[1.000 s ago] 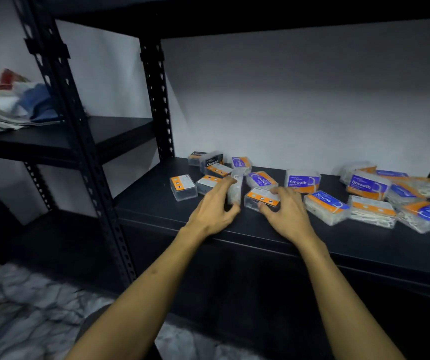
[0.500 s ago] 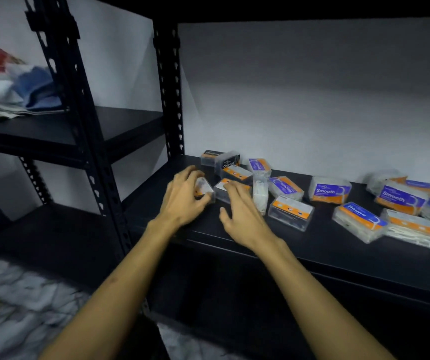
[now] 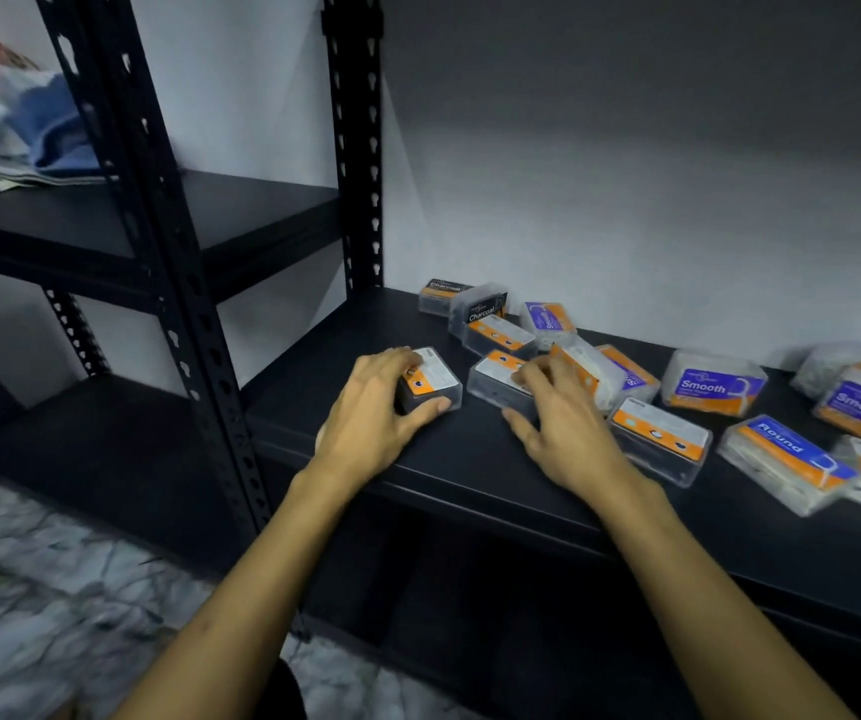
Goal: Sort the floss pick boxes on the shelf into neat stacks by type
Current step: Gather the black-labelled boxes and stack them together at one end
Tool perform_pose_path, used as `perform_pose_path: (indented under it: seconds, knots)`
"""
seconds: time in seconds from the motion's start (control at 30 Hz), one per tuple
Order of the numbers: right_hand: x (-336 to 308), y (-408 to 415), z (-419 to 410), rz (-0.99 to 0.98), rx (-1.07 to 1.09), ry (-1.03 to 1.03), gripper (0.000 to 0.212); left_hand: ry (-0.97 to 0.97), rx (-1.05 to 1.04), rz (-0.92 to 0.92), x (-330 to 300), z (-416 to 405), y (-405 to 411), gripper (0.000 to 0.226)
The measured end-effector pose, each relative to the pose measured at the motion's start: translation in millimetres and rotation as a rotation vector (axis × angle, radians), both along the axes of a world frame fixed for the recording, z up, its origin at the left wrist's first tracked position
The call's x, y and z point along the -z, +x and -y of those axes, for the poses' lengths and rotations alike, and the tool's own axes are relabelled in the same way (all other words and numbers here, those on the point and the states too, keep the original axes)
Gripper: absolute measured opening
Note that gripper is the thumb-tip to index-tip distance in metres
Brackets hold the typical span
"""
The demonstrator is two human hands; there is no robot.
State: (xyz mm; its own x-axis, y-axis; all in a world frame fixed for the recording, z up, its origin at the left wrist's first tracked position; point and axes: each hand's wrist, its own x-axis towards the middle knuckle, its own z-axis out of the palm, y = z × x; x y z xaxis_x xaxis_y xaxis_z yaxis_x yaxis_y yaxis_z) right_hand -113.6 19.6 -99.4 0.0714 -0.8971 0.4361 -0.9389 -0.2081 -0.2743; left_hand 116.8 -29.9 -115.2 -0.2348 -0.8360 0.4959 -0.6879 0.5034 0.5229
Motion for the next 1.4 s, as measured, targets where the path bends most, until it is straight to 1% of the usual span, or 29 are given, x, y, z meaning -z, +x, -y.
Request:
perform_pose_path:
  seconds: [0.07,0.13,0.17,0.23,0.3,0.43,0.5,0.53,0.57,0.67,0.7,0.73,0.77,0.87,0.97,1.03,1.13,1.17,1.27,1.33,1.4]
  knots:
    - [3.8,0.6,-2.5,0.053,-0.004,0.005,0.035,-0.023,-0.028,0.043,-1.2,-5.4,-2.2,0.071]
    - [6.0,0.0,-5.2,0.118,-0.013,-0.003,0.034,-0.032,-0.012,0.083,-2.0,-10.2,-1.8,0.080]
    - [6.5,-0.8,-6.4,0.132,-0.016,-0.019,0.032,-0.026,0.009,0.082,-3.1,-11.4,-0.3,0.081]
    - [7.1,-1.9,-8.3,0.134,-0.013,-0.044,0.032,0.000,0.068,0.081,-6.7,-10.6,5.7,0.076]
    - [6.3,-2.1,-9.2,0.162,-0.011,-0.036,0.035,0.027,0.120,0.099,-11.0,-7.1,13.9,0.069]
    - [4.3,-1.2,-10.1,0.187,-0.009,0.009,0.056,0.076,0.156,0.042,-17.7,-2.0,18.7,0.053]
    - [5.1,-0.5,-9.0,0.168,-0.015,0.008,0.059,0.123,0.142,0.023,-18.8,2.2,16.0,0.045]
    - [5.4,-0.7,-9.4,0.172,-0.022,0.007,0.056,0.154,0.131,0.014,-19.3,4.5,15.2,0.044]
    - [5.8,-1.1,-9.7,0.185,-0.034,0.004,0.051,0.188,0.122,0.002,-20.2,6.8,16.3,0.047]
    - [5.5,-1.1,-12.1,0.243,-0.069,-0.044,0.030,0.307,0.135,-0.093,-22.8,9.9,25.2,0.074]
    - [4.2,0.0,-13.0,0.271,-0.077,-0.067,0.023,0.332,0.154,-0.141,-22.4,9.0,28.1,0.078]
    - [2.7,1.6,-13.0,0.308,-0.080,-0.089,0.021,0.346,0.183,-0.181,-20.8,8.0,30.2,0.076]
    - [0.8,3.4,-12.4,0.350,-0.075,-0.104,0.023,0.348,0.210,-0.202,-18.4,6.8,31.4,0.070]
    - [-6.5,5.9,-9.6,0.472,-0.030,-0.079,0.036,0.316,0.253,-0.190,-12.6,3.8,31.2,0.058]
    - [-8.3,5.0,-8.6,0.494,-0.028,-0.046,0.040,0.249,0.191,-0.054,-10.7,3.7,29.4,0.055]
    - [-6.9,2.7,-9.7,0.501,-0.045,-0.041,0.044,0.188,0.136,0.078,-9.3,2.5,29.7,0.064]
    - [-1.6,0.6,-10.5,0.489,-0.082,-0.024,0.043,0.144,0.149,0.259,-12.6,-1.3,33.6,0.087]
    - [0.7,0.2,-9.4,0.455,-0.080,-0.018,0.042,0.141,0.151,0.269,-13.6,-1.6,34.5,0.088]
    - [5.9,0.8,-6.4,0.338,-0.057,-0.038,0.042,0.086,0.128,0.170,-12.3,0.0,35.2,0.079]
    - [5.7,1.7,-6.5,0.327,-0.044,-0.043,0.044,0.051,0.113,0.136,-14.5,1.7,33.7,0.075]
    - [5.0,1.5,-6.8,0.322,-0.039,-0.033,0.045,0.039,0.111,0.162,-20.7,6.6,32.5,0.072]
